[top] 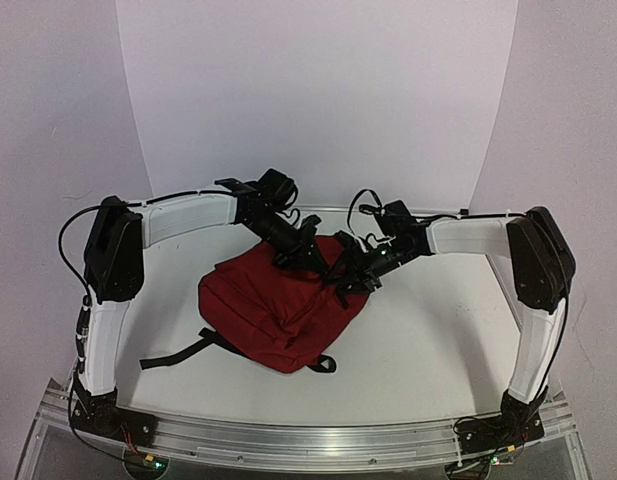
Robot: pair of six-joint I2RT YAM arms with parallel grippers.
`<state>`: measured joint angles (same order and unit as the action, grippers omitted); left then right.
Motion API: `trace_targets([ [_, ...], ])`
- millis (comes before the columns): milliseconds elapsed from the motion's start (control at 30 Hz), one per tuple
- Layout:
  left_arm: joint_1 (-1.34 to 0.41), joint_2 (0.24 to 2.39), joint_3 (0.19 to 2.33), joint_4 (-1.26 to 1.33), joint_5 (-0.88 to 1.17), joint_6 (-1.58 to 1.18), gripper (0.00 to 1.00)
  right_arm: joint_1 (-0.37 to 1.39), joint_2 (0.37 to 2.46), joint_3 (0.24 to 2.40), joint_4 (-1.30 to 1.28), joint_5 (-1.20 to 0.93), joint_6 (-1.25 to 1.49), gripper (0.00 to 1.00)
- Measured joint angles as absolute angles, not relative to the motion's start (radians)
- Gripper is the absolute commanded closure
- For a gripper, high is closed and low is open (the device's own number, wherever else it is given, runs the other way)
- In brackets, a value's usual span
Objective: Pack the student bag
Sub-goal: Zip the student bag at the center of the board.
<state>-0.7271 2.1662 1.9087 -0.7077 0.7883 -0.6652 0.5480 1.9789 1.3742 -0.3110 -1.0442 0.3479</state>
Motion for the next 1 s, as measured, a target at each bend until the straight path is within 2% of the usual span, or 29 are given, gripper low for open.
trace_targets([
  [233,-0.722,2.174,1.909,-0.696,0.802,-0.686,1.0,0.566,1.98,1.352,-0.207,-1.041,0.424,0.46],
  [367,-0.718,2.183,1.909,-0.687,0.813,-0.694,1.0,0.569,1.98,1.345,-0.171,-1.036,0.456,0.57],
  [467,-0.712,2.183,1.908,-0.674,0.818,-0.706,1.0,0.571,1.981,1.344,-0.144,-1.032,0.476,0.61],
  [567,-0.706,2.183,1.903,-0.66,0.823,-0.713,1.0,0.572,1.982,1.34,-0.113,-1.028,0.506,0.79],
  [633,-0.702,2.183,1.9,-0.65,0.826,-0.717,1.0,0.572,1.987,1.338,-0.093,-1.023,0.528,0.97],
  [667,-0.7,2.183,1.897,-0.645,0.829,-0.719,1.0,0.572,1.99,1.336,-0.082,-1.02,0.535,1.0],
  [1000,-0.689,2.174,1.833,-0.593,0.838,-0.734,1.0,0.58,1.996,1.29,-0.012,-0.983,0.565,1.0],
])
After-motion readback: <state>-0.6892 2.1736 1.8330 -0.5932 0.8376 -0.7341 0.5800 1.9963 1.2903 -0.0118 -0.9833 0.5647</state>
